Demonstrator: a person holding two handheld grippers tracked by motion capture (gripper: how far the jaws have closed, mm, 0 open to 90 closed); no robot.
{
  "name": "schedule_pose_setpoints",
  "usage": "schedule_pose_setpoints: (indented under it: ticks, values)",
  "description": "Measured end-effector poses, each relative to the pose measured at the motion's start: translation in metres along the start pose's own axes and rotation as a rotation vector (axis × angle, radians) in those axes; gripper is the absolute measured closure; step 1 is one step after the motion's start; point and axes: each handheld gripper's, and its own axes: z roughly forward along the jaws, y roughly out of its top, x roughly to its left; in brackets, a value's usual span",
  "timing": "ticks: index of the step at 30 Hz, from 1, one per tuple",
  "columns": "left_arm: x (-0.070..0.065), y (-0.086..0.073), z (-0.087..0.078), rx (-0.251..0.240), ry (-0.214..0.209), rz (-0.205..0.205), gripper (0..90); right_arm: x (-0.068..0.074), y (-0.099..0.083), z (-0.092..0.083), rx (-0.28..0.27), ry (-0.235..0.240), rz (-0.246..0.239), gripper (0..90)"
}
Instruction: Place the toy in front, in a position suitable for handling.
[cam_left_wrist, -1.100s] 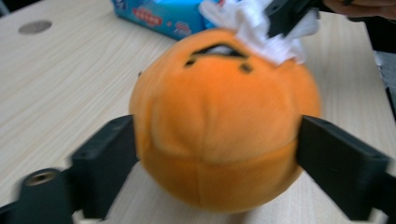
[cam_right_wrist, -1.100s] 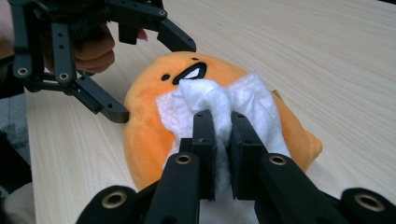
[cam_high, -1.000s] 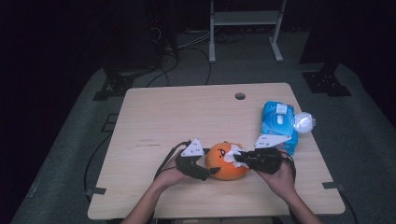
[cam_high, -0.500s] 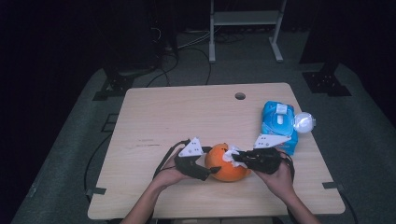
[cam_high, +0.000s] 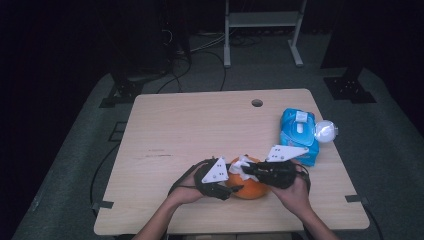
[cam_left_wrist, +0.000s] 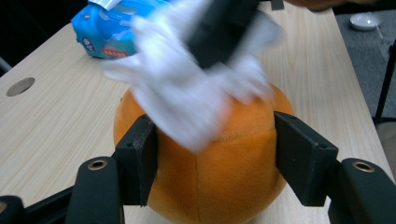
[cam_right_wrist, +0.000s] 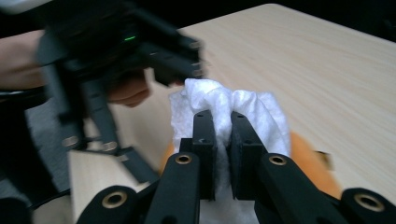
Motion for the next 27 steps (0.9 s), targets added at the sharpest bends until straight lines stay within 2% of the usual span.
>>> schedule_pose_setpoints:
  ticks: [2,3,4,5,6,8,9,10,11,12,13,14,15,18,19,21,22,23,25,27]
  values:
    - [0.002,-0.002,-0.001,0.000,-0.005,-0.018,34.9,-0.005,-0.001,-0.002,0.007,-0.019,0.004,81.9]
    - [0.005,-0.003,-0.001,0.002,-0.007,-0.045,33.3,-0.010,-0.003,-0.003,0.020,-0.031,0.016,81.9]
    - [0.009,-0.006,-0.001,-0.003,-0.012,-0.097,30.5,-0.015,-0.006,-0.003,0.038,-0.031,0.034,82.0]
    - [0.012,-0.008,-0.001,-0.007,-0.019,-0.129,26.8,-0.020,-0.011,-0.003,0.045,-0.023,0.057,82.1]
    - [0.016,-0.010,-0.001,-0.020,-0.036,-0.187,22.3,-0.023,-0.017,-0.001,0.051,-0.005,0.083,82.1]
    - [0.023,-0.012,-0.002,-0.059,-0.078,-0.337,20.3,-0.023,-0.018,-0.001,0.052,0.002,0.087,82.1]
    - [0.025,-0.011,-0.003,-0.071,-0.082,-0.402,19.0,-0.021,-0.018,0.000,0.054,0.004,0.083,82.1]
    - [0.025,-0.010,-0.003,-0.046,-0.064,-0.405,19.2,-0.018,-0.018,0.001,0.056,0.010,0.076,82.1]
    - [0.024,-0.009,-0.002,-0.018,-0.055,-0.392,20.4,-0.015,-0.018,0.002,0.057,0.026,0.074,82.1]
    - [0.019,-0.011,0.002,0.002,-0.054,-0.362,23.6,-0.009,-0.018,0.004,0.074,0.036,0.054,82.1]
    - [0.019,-0.011,0.002,0.002,-0.054,-0.362,25.4,-0.009,-0.018,0.004,0.074,0.036,0.054,82.1]
    - [0.017,-0.012,0.002,0.002,-0.050,-0.342,28.2,-0.002,-0.015,0.004,0.080,0.021,0.025,82.2]
    - [0.015,-0.012,0.002,-0.005,-0.045,-0.319,28.2,-0.002,-0.015,0.004,0.080,0.021,0.025,82.2]
    - [0.007,-0.005,0.003,-0.004,-0.044,-0.206,32.3,0.011,-0.005,0.005,0.053,0.031,-0.016,82.2]
    - [0.004,-0.002,0.003,0.002,-0.043,-0.164,33.1,0.014,-0.002,0.006,0.055,0.021,-0.039,82.2]
    - [-0.001,0.000,0.003,0.007,-0.044,-0.108,34.0,0.013,0.001,0.007,0.052,0.008,-0.045,82.2]
    - [-0.002,0.000,0.002,0.019,-0.049,-0.063,34.2,0.005,0.001,0.004,0.049,-0.021,-0.028,82.2]
    - [-0.002,0.000,0.002,0.019,-0.049,-0.063,34.1,0.005,0.001,0.004,0.049,-0.021,-0.028,82.2]
    - [-0.001,-0.001,0.003,0.013,-0.050,-0.076,33.9,-0.007,-0.004,0.001,0.065,-0.041,0.005,82.3]
    - [0.002,-0.002,0.003,0.008,-0.048,-0.092,31.6,-0.017,-0.012,-0.001,0.081,-0.027,0.051,82.3]
